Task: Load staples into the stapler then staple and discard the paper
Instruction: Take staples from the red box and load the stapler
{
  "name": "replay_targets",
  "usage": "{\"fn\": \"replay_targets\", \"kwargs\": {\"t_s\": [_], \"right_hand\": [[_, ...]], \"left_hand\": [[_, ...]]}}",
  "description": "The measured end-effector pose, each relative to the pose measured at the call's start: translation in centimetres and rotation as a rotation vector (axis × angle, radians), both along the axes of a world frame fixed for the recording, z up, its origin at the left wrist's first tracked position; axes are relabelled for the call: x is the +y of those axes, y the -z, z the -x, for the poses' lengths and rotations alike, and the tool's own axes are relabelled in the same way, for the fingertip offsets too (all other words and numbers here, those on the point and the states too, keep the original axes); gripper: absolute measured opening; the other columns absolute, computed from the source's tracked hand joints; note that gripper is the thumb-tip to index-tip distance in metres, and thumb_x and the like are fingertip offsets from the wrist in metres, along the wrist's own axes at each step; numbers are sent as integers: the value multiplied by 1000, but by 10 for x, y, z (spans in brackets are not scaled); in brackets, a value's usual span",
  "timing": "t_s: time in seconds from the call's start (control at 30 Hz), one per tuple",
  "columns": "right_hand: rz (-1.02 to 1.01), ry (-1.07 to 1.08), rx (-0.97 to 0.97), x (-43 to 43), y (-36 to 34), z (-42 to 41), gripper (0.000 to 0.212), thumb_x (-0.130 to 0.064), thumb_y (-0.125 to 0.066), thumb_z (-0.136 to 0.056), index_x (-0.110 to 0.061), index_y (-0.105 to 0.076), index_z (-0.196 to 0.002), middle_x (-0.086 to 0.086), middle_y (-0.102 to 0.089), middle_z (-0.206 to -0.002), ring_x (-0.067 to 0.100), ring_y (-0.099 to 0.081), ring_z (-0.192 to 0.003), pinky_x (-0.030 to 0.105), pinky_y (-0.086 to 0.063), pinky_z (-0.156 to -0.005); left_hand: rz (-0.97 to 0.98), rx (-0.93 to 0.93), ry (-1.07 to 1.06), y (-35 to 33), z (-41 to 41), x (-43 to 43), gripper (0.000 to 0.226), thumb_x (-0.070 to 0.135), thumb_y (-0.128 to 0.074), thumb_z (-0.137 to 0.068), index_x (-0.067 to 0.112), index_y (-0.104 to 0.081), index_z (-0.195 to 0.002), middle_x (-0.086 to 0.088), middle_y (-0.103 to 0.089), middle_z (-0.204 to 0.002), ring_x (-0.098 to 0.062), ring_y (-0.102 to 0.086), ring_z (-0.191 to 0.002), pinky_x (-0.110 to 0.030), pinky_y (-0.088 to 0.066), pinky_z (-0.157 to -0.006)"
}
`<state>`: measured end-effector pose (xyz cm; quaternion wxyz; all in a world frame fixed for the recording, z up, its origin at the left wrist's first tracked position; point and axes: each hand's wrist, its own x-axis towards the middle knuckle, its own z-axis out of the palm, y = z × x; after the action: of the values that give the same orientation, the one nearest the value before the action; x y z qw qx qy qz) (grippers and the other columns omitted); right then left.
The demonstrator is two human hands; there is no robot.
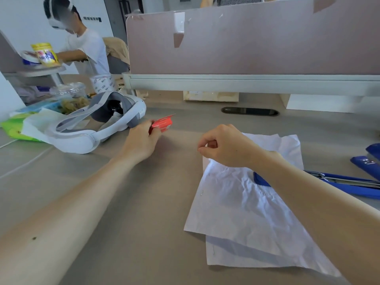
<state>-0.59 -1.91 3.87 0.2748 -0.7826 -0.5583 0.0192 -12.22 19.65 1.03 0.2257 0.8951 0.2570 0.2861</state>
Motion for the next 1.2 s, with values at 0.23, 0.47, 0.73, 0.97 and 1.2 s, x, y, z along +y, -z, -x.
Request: {"fn": "replay_targets", "kwargs": {"t_s": [0.23, 0.47, 0.73, 0.97, 1.2], "right_hand": [[-59, 90, -6, -41, -17, 6, 18, -20, -61, -88, -20, -72, -73, -19, -64, -58, 3, -57, -62, 22, -47, -64], [-173, 256, -14, -93, -25, 4, 23, -35, -64, -88, -14, -71, -79, -1, -71, -75, 16, -61, -67, 30, -47, -63], [-316, 412, 287, -144, -20, -10, 39, -40, -70, -83, -28, -51, -115, -7, -66, -95, 16, -69, -72, 35, -61, -60], [-526, 349, 687, -165, 1, -16, 12, -28, -65, -91, -21, -70, -99, 7, -76, -84, 14, -62, -55, 27, -54, -53], [-597, 286, 969, -171, 16, -22, 35, -31, -66, -84, -9, -66, -112, 9, -73, -82, 14, -58, -54, 24, -53, -52]], "left_hand": [[347, -156, 118, -28, -5, -67, 27, 38, -47, -91, 17, -64, -96, -7, -69, -92, -26, -63, -83, -49, -53, -87], [567, -177, 381, -44, -21, -137, 24, 24, -46, -101, 11, -65, -109, -9, -68, -98, -21, -64, -87, -37, -56, -79], [648, -120, 602, -40, -42, -188, 30, 32, -40, -102, 29, -69, -98, 4, -70, -81, -16, -64, -79, -34, -50, -73], [818, -148, 680, -22, -59, -215, 26, 39, -53, -97, 17, -67, -103, 5, -69, -79, -9, -64, -73, -28, -46, -67], [792, -256, 729, -7, -54, -214, 44, 29, -75, -72, 22, -63, -114, 1, -78, -94, -18, -74, -87, -25, -57, -70]]}}
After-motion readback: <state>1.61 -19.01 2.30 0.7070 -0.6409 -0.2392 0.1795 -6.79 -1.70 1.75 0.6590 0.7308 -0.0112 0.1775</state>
